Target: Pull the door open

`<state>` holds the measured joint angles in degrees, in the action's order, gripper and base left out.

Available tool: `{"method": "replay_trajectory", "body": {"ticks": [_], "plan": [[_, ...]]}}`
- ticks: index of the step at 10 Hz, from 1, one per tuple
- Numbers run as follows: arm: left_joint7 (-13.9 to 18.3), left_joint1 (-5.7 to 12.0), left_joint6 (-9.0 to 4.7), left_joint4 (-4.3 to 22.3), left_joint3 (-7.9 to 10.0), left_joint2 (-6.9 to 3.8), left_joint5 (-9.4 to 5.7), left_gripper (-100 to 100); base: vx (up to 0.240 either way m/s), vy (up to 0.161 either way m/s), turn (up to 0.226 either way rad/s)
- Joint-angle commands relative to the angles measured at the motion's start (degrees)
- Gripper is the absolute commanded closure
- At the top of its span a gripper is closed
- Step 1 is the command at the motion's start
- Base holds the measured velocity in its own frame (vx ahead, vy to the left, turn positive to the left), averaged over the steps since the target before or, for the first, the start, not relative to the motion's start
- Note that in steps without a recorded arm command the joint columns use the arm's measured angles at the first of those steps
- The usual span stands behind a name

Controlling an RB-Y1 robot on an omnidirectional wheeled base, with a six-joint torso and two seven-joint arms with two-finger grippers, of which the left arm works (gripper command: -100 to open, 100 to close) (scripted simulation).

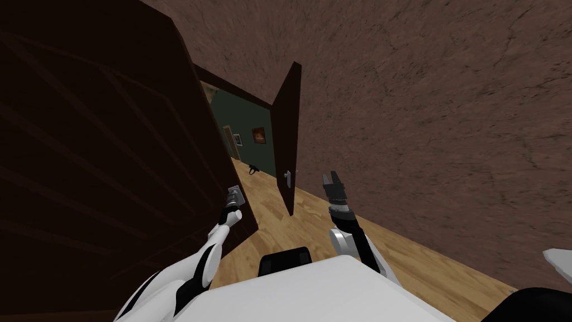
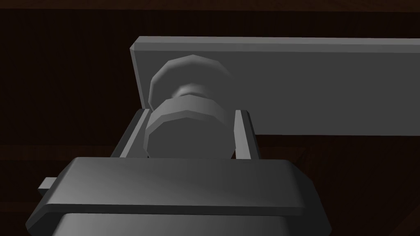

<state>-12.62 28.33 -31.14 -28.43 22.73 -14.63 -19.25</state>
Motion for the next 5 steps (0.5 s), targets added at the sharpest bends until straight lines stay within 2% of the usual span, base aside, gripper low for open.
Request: {"method": "replay_trajectory", "body": {"ticks": [1, 2, 5], "plan": [[1.01, 1.01, -0.74, 1.6, -1.03, -0.17, 0.49, 100, -0.179, 0.027, -0.044], [0.48, 0.59, -0.21, 0.75, -0.56, -0.13, 0.28, 100, -0.062, 0.008, -0.019], [2.36, 0.43, -0.08, 0.72, -2.46, -0.16, 1.18, 100, -0.205, 0.023, -0.095]]}}
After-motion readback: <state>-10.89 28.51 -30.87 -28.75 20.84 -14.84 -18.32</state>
